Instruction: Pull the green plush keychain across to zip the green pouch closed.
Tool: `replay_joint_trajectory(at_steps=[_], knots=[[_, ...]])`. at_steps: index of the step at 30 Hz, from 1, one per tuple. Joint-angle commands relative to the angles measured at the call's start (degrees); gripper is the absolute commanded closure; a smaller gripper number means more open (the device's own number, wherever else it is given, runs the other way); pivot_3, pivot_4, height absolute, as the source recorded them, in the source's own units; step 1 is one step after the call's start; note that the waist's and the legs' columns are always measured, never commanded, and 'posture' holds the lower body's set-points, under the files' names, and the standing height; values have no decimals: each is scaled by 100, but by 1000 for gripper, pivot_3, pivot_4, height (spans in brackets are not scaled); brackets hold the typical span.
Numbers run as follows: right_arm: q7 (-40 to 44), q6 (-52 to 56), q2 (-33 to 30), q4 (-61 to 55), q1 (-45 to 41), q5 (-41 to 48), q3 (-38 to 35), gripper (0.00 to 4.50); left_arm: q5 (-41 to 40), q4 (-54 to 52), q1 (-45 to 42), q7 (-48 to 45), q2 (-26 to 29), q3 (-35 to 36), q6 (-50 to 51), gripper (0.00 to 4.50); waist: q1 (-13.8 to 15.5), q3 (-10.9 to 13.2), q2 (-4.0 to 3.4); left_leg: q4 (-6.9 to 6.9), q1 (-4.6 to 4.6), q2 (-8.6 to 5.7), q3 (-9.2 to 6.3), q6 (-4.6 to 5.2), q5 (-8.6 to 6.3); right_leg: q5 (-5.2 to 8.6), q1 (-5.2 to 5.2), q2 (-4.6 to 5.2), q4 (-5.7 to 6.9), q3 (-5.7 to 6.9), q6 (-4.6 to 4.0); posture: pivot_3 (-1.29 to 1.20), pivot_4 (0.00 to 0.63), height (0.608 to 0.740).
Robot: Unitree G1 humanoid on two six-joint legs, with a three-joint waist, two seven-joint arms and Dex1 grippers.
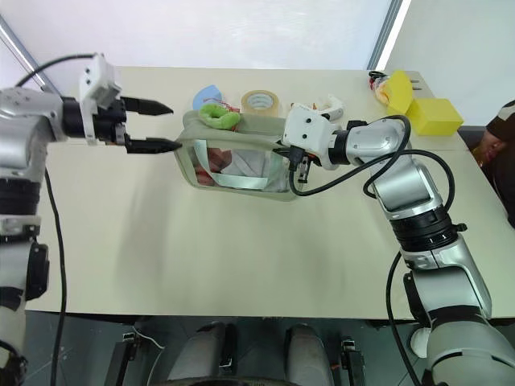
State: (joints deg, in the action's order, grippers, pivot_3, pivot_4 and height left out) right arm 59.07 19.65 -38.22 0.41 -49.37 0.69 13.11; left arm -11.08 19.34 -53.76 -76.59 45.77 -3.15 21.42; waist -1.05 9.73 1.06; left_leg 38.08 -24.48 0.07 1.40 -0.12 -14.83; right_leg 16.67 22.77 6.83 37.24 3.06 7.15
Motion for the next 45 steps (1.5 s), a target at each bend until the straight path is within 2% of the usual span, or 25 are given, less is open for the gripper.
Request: replay_joint_trajectory(at_steps=[1, 3, 5, 9, 11, 13, 16, 19, 21, 26, 31, 41, 44, 45], knots=[[42, -99, 41, -41, -157, -2, -6, 4500, 237, -110, 31, 333, -68, -71, -404, 27, 7, 0, 0, 0, 0, 0, 0, 0, 0, 0, 0, 0, 0, 0, 0, 0, 150, 740], [66, -107, 22, -36, -155, -8, -6, 4500, 290, -15, 17, 400, -118, -95, -505, 565, 9, 0, 0, 0, -2, 0, 1, 0, 0, 0, 0, 0, -1, 1, 0, 0, 150, 740], [80, -110, 10, -33, -152, -10, -12, 4500, 327, 69, 32, 387, -131, -148, -647, 1316, 3, 0, 0, 0, -2, -1, 2, 0, 0, 0, 1, 0, -1, 0, 0, 0, 150, 740], [76, -102, 7, -31, -147, -14, -31, 4500, 255, 135, 16, 375, -215, -155, -673, 3507, 7, 0, 0, -1, -1, -1, 3, 0, 0, 0, 2, 0, 0, 1, 0, 0, 150, 740], [60, -76, 10, -46, -134, -23, -34, 4500, 205, 128, 3, 349, -247, -153, -628, 4438, 9, 0, 0, 0, -1, -1, 3, 0, 0, 0, 0, 0, -1, 1, 0, 0, 150, 740], [74, -38, 4, -69, -98, 7, -65, 4500, 218, 101, 5, 342, -254, -176, -612, 4438, 8, 0, 0, 0, -1, -1, 3, 0, 0, 0, 0, 0, -1, 1, 0, 0, 150, 740], [266, 192, -84, -101, -90, 234, -207, 3391, 183, 10, 42, 244, -251, -210, -552, 4500, 11, 0, 0, 0, -1, -1, 2, 0, 0, 0, 0, 0, -1, 1, 0, 0, 150, 740], [323, 313, -159, 6, -426, 320, -339, 1833, 142, -26, 36, 224, -257, -179, -485, 4500, 28, 0, 0, 0, -2, -2, 2, 0, 0, 0, -1, 1, -1, 1, 0, 0, 150, 740], [221, 462, 27, 126, -904, 524, -498, 859, 96, -62, 17, 215, -263, -155, -427, 4500, 20, 1, -2, 1, -2, -3, 2, 0, 0, 0, -1, 1, -2, 0, 0, 0, 150, 740], [-138, 1116, 852, 298, -1608, 1081, -688, 859, 62, -143, 14, 241, -291, -153, -336, 4500, 7, 0, 0, -5, -1, -1, -1, 0, 0, 0, 3, 0, 1, 3, 0, 0, 150, 740], [-236, 1029, 1456, 587, -1565, 1051, -365, 859, 80, -211, 41, 240, -302, -173, -301, 4500, 12, 0, 0, 0, -1, -4, 2, 0, 0, 0, -2, 1, 2, 3, 0, 0, 150, 740], [-192, 980, 1389, 951, -1446, 719, 53, 859, 40, -454, 145, 270, -292, -133, -169, 4500, -7, 0, -1, -3, -5, -6, 0, -1, 0, 0, 4, 1, 3, 3, 0, 0, 150, 740], [-183, 1090, 1368, 923, -1456, 704, 72, 1674, 41, -463, 141, 287, -301, -126, -171, 4500, -2, 0, -1, -3, -5, -6, 0, 0, 0, 0, 4, 2, 2, 2, 0, 0, 150, 740], [-164, 1140, 1346, 896, -1451, 702, 80, 2126, 43, -446, 119, 301, -316, -128, -178, 4500, -2, 0, -1, -3, -5, -6, -1, -1, 0, 0, 4, 2, 2, 2, 0, 0, 150, 740]])
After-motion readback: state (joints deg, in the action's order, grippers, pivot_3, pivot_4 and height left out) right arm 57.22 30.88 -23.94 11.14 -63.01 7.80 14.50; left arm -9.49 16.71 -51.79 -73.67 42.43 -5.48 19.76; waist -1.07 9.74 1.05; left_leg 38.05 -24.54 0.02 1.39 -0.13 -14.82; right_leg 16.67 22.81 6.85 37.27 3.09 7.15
